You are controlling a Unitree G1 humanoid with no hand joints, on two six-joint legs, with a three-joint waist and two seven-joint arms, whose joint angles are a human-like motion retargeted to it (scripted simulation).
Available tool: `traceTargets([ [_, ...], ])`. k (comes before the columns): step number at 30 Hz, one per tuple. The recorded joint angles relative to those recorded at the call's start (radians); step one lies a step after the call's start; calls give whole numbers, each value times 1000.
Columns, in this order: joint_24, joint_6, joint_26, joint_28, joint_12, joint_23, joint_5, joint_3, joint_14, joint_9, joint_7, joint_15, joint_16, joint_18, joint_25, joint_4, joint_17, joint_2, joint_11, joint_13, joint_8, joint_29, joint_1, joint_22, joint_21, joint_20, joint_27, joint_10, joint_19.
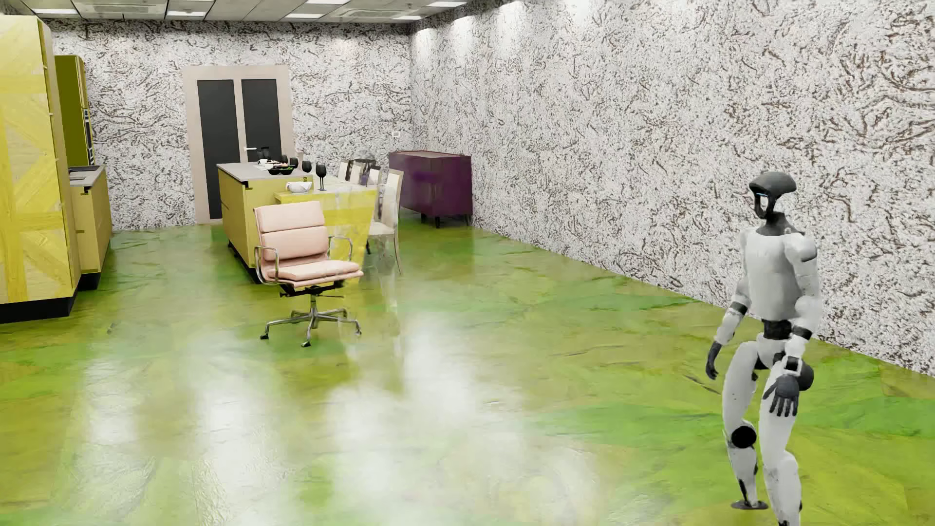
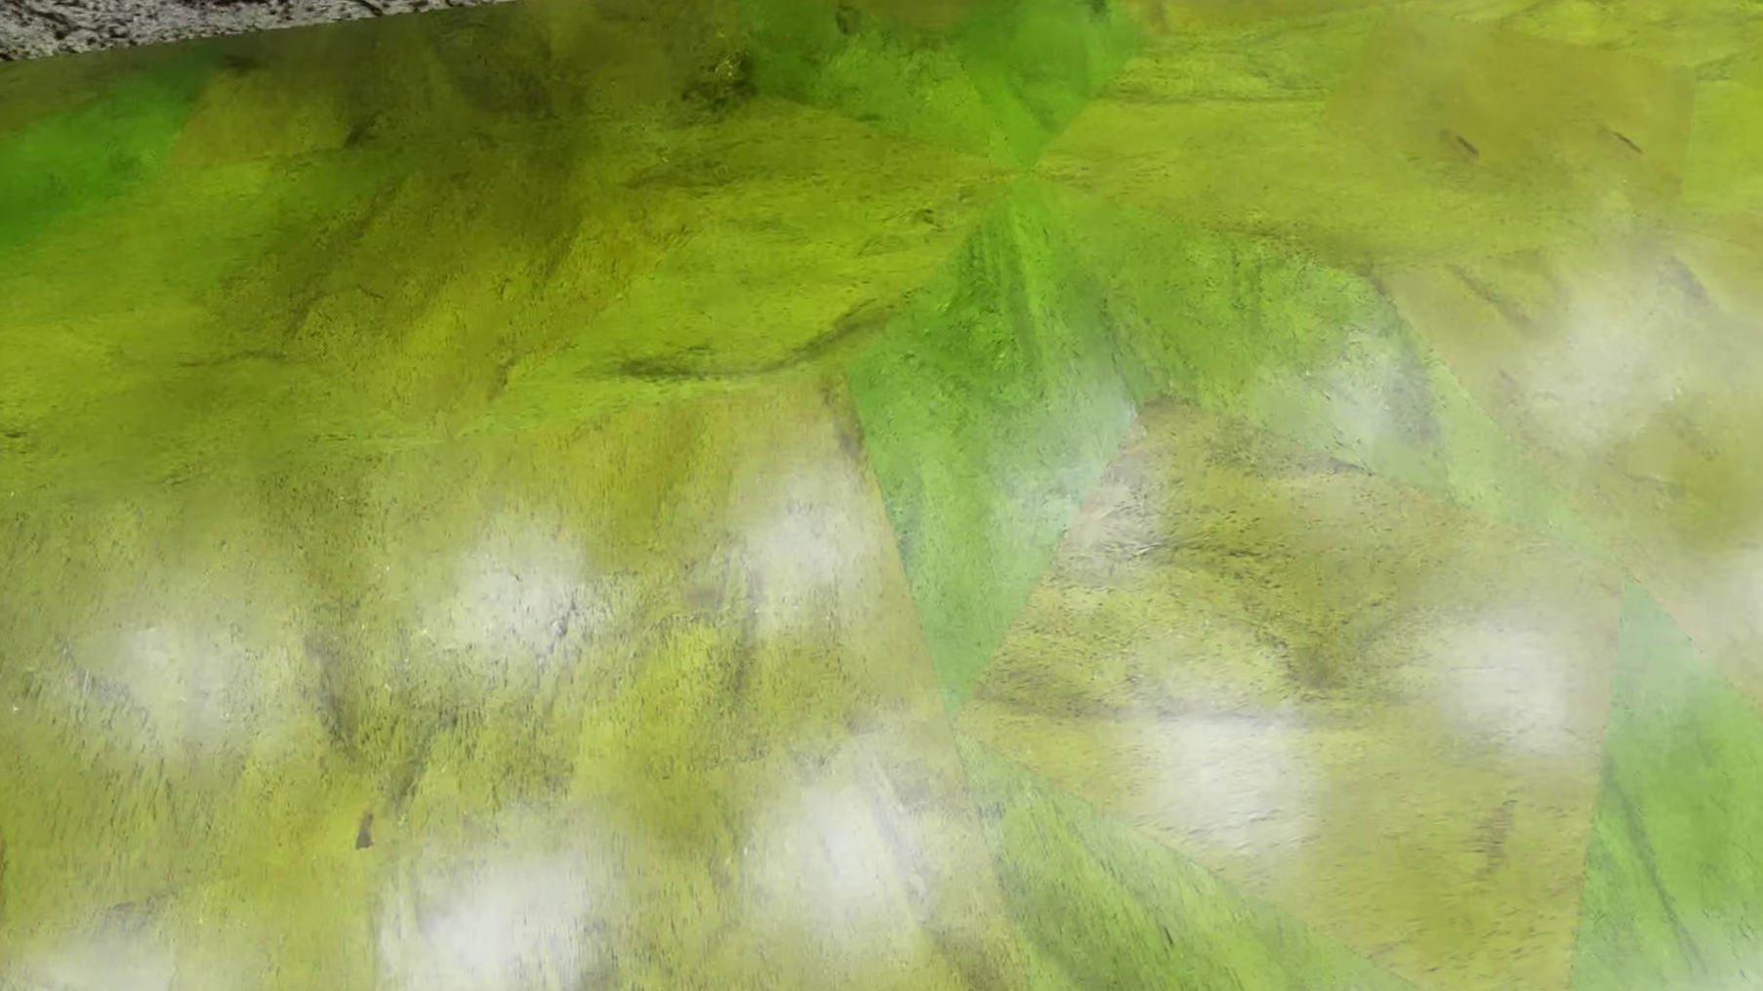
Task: Approach the pink officechair
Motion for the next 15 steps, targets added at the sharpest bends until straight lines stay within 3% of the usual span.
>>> traceTargets([
  [1, -5, 1, -8, 6, -3, -19, 2, 3, -4, 0, 6, -3, 2, 1, 22, 2, 0, -2, 5, -13, 8, -17, 2, -14, -12, 6, -16, 3, 1],
  [4, -12, 5, -20, 21, -17, -77, 4, 8, -27, 1, 16, -24, 6, -4, 16, 6, -16, -6, 18, -37, 21, -65, 2, -48, -3, 12, -40, 16, -3],
  [7, -16, 8, -36, 23, -23, -101, -4, 14, -80, 6, 35, -76, 7, -2, 25, 10, -28, -25, 70, -39, 35, -65, -3, -82, -3, 6, -46, 45, 7],
  [11, -44, 11, -33, 21, -19, -39, -5, 24, -137, 3, 73, -119, -12, 11, 22, 17, -46, -22, 95, -23, 58, -21, 28, -120, 19, 6, -8, 42, 23],
  [14, -54, 3, -47, 24, 14, 20, -5, 25, -145, 3, 146, -139, -12, -30, 24, 40, -63, -127, 257, -22, 110, 14, 44, -157, 30, 1, 17, 47, 13],
  [15, -43, -2, -47, 34, 22, 23, -14, 24, -139, 6, 177, -124, -9, -29, 26, 49, -68, -180, 344, -16, 105, 14, 52, -167, 28, -8, 16, 49, 32],
])
